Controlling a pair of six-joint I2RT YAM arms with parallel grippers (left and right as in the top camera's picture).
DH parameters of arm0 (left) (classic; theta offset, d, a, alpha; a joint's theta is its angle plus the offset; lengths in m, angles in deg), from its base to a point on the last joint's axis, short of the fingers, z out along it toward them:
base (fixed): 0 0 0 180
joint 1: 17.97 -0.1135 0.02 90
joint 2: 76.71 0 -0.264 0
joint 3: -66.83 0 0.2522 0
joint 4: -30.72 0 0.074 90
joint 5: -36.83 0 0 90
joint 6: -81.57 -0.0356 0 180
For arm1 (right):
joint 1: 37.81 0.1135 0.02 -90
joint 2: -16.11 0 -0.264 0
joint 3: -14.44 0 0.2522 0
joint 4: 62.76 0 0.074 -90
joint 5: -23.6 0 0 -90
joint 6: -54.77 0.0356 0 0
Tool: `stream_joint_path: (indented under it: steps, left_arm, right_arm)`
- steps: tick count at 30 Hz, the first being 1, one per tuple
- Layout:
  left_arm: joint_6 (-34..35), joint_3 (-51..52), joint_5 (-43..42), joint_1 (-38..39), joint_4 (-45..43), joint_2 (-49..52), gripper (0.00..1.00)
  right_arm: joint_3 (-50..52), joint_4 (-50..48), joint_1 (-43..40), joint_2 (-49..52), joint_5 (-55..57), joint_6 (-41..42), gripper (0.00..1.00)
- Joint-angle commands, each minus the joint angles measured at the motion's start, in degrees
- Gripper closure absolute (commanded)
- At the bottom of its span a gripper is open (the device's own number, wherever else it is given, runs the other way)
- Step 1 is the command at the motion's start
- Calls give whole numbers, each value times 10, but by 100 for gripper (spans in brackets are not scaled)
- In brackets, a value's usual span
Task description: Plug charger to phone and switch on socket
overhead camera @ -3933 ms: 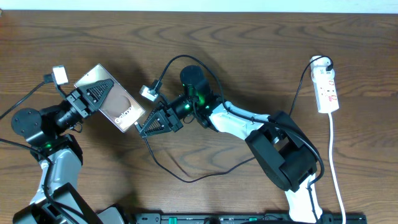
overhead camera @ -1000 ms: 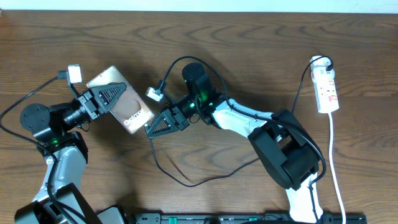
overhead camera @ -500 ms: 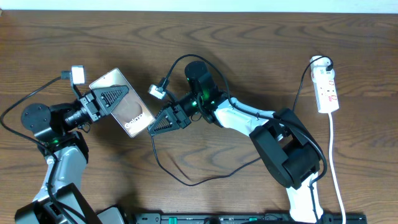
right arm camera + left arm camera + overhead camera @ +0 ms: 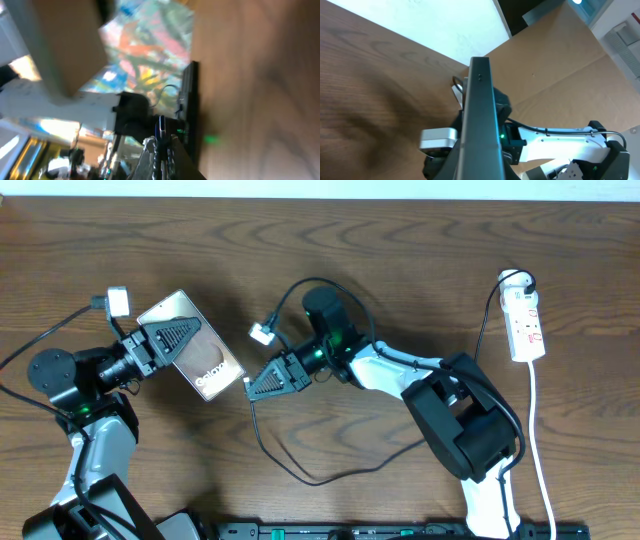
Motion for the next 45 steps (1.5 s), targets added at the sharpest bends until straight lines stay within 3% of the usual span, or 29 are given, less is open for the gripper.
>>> stream_joint_path:
  steps: [1, 4, 9, 18, 27, 38, 45]
  left_arm:
    - [5, -5, -3, -4, -4, -3, 93]
    - [4, -5, -3, -4, -5, -3, 92]
    - [-2, -5, -3, -4, -4, -3, 93]
    - [-13, -5, -3, -4, -4, -3, 93]
    - [-19, -5, -3, -4, -4, -3, 92]
    - [-21, -5, -3, -4, -4, -3, 93]
    - [-21, -5, -3, -4, -4, -3, 93]
  right_arm:
    - [21, 43, -24, -3, 80, -31, 99]
    - [22, 149, -37, -3, 165, -70, 98]
    - [21, 346, -53, -3, 417, -102, 99]
    - [-16, 437, -59, -3, 531, -112, 99]
    - [-112, 624, -45, -3, 741, -116, 99]
    - [-111, 637, 12, -3, 942, -8, 99]
    - [-85, 573, 16, -2, 960, 5, 99]
